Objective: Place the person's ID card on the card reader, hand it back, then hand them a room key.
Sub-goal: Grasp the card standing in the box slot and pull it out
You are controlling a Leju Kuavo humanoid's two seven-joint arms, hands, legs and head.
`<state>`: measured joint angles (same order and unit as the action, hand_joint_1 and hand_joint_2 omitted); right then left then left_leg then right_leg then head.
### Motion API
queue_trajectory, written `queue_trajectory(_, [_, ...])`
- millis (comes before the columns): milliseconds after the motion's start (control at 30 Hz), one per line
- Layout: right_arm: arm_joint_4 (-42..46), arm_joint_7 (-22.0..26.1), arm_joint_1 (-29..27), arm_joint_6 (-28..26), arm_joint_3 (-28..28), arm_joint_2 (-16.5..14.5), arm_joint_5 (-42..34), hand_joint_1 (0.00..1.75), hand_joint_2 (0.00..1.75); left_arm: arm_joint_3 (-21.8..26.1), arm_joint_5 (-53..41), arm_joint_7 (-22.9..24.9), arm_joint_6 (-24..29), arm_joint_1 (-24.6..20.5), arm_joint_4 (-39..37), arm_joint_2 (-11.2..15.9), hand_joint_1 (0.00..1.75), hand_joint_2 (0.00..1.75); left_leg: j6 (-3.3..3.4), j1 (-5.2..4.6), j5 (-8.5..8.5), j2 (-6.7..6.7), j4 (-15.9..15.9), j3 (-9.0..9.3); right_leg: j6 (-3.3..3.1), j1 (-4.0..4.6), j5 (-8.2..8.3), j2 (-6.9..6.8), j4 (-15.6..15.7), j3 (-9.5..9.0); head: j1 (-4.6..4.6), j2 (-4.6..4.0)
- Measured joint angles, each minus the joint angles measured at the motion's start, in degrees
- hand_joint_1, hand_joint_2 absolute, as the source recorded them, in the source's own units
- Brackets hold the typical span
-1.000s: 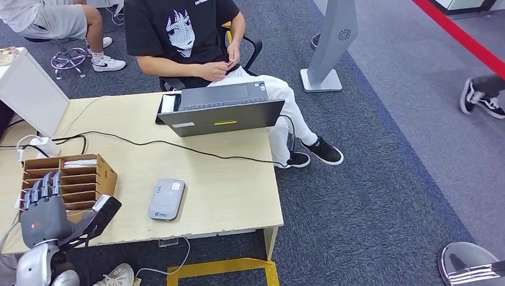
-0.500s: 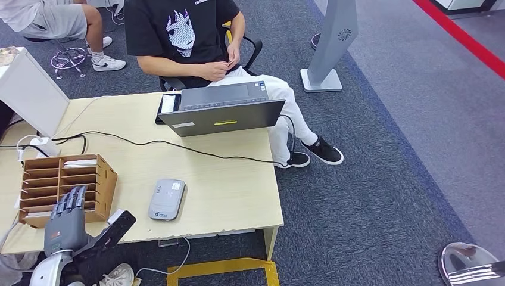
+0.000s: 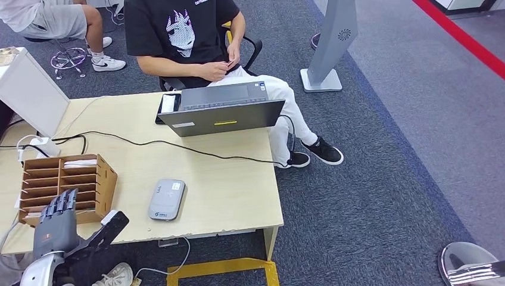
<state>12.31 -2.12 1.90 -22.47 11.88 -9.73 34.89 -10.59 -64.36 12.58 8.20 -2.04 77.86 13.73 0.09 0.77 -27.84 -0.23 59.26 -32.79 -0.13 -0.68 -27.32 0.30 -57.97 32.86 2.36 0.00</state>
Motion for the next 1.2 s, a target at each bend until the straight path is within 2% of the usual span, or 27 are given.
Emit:
queue_trajectory(67, [0.0,0.0,0.0,0.0,0.2,0.0,0.1,0.0,1.75,0.0,-0.6,1.0,-1.5,0.3,0.2,1.2,0.0,1.75,0.0,0.0,0.0,0.02,0.0,0.0,0.0,0.0,0.0,0.02,0.0,0.0,0.0,0.0])
queue_trajectory(233, [0.0,0.3,-0.1,0.0,1.1,0.1,0.1,0.0,1.75,0.3,-1.8,3.3,-4.2,2.1,1.9,6.3,0.0,1.75,0.0,0.01,0.0,0.04,0.0,0.0,-0.01,0.01,-0.01,0.03,0.0,0.03,-0.01,0.0])
queue_trajectory(400, [0.0,0.3,-0.1,0.0,1.4,0.2,0.2,0.0,1.75,0.4,-2.0,3.4,-4.6,2.9,2.9,8.2,0.0,1.75,0.0,0.01,0.0,0.02,0.0,0.0,-0.01,0.01,-0.01,0.03,0.0,0.01,0.0,0.0])
queue_trajectory(800, [0.0,0.3,-0.2,-0.1,1.9,0.3,0.4,0.0,1.75,2.0,-3.6,5.3,-4.2,4.2,5.2,10.3,0.0,1.75,0.0,0.0,0.0,0.02,0.0,0.0,-0.01,0.0,-0.01,0.03,0.0,0.02,-0.01,0.0])
queue_trajectory(1033, [0.0,0.3,-0.3,-0.3,2.7,0.5,1.4,0.0,1.75,2.5,-5.6,4.0,-1.9,4.0,5.5,8.9,0.0,1.75,0.0,0.0,0.0,0.02,0.0,0.01,0.0,0.0,-0.01,0.03,0.0,0.02,0.0,0.0])
queue_trajectory(1200, [0.0,0.1,-0.3,-0.3,2.9,0.5,3.1,0.0,1.75,2.5,-7.1,3.8,-0.2,1.8,4.0,7.7,0.0,1.75,0.0,0.0,0.01,0.01,0.0,0.02,0.0,0.0,0.0,0.01,0.0,-0.01,-0.01,0.0])
